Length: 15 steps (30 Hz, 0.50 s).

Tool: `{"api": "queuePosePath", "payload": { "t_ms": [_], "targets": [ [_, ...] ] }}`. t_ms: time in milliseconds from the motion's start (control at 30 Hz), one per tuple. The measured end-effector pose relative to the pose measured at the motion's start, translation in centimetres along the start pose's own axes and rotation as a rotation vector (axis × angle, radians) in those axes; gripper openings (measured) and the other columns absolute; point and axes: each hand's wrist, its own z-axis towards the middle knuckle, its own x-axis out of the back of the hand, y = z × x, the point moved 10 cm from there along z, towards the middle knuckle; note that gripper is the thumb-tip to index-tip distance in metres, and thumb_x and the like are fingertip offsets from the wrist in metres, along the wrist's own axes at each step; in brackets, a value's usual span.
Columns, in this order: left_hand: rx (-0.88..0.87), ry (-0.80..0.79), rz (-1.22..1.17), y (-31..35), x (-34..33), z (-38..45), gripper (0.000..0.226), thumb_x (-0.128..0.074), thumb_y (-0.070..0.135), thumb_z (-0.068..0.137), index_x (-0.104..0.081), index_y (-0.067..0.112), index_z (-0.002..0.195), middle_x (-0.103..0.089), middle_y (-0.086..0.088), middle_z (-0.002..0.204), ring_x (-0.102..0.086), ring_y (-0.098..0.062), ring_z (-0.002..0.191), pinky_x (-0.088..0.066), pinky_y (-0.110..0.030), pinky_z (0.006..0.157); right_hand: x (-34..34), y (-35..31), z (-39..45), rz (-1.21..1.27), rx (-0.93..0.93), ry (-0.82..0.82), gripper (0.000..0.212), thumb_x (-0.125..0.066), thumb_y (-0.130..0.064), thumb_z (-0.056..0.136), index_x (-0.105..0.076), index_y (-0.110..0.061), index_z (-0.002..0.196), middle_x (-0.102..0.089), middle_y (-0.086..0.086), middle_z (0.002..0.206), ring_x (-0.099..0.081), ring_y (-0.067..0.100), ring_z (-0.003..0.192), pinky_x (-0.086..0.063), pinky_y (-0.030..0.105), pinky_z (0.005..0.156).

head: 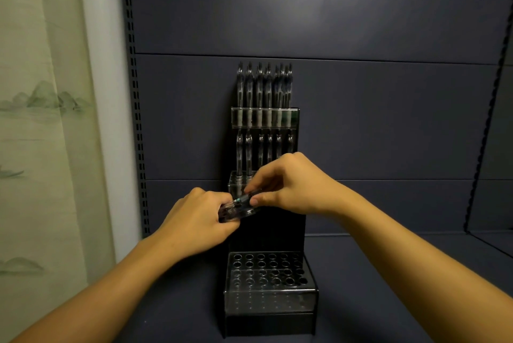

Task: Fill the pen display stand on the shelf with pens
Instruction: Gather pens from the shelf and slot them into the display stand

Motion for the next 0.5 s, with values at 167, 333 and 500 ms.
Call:
{"api": "queuePosePath", "payload": {
  "t_ms": [167,333,500],
  "targets": [
    [0.002,-0.008,-0.054,-0.1,-0.1,0.1,0.025,-0.070,0.039,0.079,-0.056,0.025,0.065,-0.056,0.006,0.054,-0.051,-0.012,0.049,-0.037,-0.027,0.048,0.7,0.3,-0.4,0.087,0.019,0.048,0.012,-0.083,-0.021,0.082,-0.081,-0.023,0.093,-0.077,-0.007,0.088,-0.072,0.005,0.082,-0.060,0.031,0.082],
    [0.037,-0.002,-0.036,-1.3,-0.1,-0.2,0.023,-0.069,0.042,0.081,-0.061,0.026,0.067,-0.060,0.007,0.056,-0.055,-0.013,0.052,-0.042,-0.029,0.050,4.0,1.6,-0.8,0.388,0.021,0.227,0.005,-0.081,-0.011,0.083,-0.080,-0.012,0.087,-0.075,0.012,0.076,-0.069,0.033,0.069,-0.060,0.046,0.075],
    [0.028,-0.024,-0.008,-0.9,-0.5,-0.7,0.028,-0.068,0.045,0.085,-0.059,0.028,0.064,-0.060,0.011,0.058,-0.056,-0.007,0.061,-0.043,-0.026,0.054,6.7,2.5,-0.5,0.840,0.043,0.349,0.014,-0.078,-0.017,0.079,-0.078,-0.004,0.084,-0.073,0.017,0.082,-0.069,0.022,0.072,-0.060,0.025,0.067]
  ]
}}
